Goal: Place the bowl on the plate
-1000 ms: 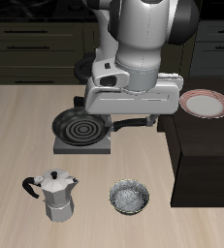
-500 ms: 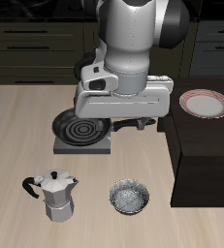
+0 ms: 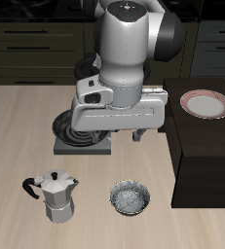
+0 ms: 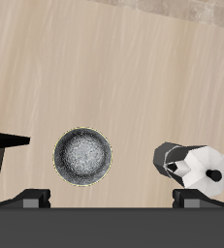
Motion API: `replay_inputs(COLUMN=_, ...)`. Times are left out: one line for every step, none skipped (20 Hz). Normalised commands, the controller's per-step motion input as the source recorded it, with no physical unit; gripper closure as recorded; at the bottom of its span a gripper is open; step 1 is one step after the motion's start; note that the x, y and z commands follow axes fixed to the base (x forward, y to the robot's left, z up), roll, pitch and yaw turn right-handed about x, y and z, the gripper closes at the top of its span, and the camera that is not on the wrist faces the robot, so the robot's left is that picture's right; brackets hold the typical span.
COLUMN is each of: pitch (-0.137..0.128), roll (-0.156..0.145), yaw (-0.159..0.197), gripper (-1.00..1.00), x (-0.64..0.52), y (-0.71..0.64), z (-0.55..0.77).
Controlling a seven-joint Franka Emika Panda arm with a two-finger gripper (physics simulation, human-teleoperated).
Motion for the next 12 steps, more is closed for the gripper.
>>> replay_inputs(pitch=0.02, roll=0.014, yaw=-0.011, gripper=-1.0, x=0.08, y=0.02, z=-0.22)
replay_inputs(pitch=0.043, roll=-0.044, yaw=-0.031, gripper=-1.0, x=0.14, y=-0.05, z=-0.57)
replay_inputs(pitch=0.042, roll=0.017, yaw=-0.02, gripper=-1.0, x=0.09, y=0.05, z=-0.34)
replay_inputs(pitch=0.043, roll=0.029, yaw=0.022, gripper=-1.0, x=0.09, y=0.02, z=-0.3)
replay_inputs(pitch=0.028, roll=-0.038, yaw=-0.032, gripper=-1.0, x=0.09, y=-0.02, z=-0.28)
replay_inputs(pitch=0.024, roll=0.026, yaw=0.025, gripper=-1.0, x=-0.01, y=0.07, z=-0.28)
replay_inputs(pitch=0.035, roll=0.027, yaw=-0.034, gripper=-1.0, x=0.04, y=0.02, z=-0.25)
replay_inputs(pitch=0.004, roll=-0.016, yaw=-0.006, gripper=-1.0, x=0.07, y=0.0, z=-0.17)
replay_inputs(pitch=0.001, roll=-0.008, yaw=0.035, gripper=-1.0, x=0.01, y=0.06, z=-0.2)
replay_inputs(pitch=0.022, roll=0.008, yaw=-0.027, gripper=-1.0, x=-0.02, y=0.04, z=-0.19)
replay_inputs(pitch=0.014, roll=-0.022, yaw=-0.028, gripper=-1.0, x=0.05, y=-0.03, z=-0.13)
replay_inputs(pitch=0.007, roll=0.02, yaw=-0.014, gripper=-1.0, x=-0.08, y=0.07, z=-0.28)
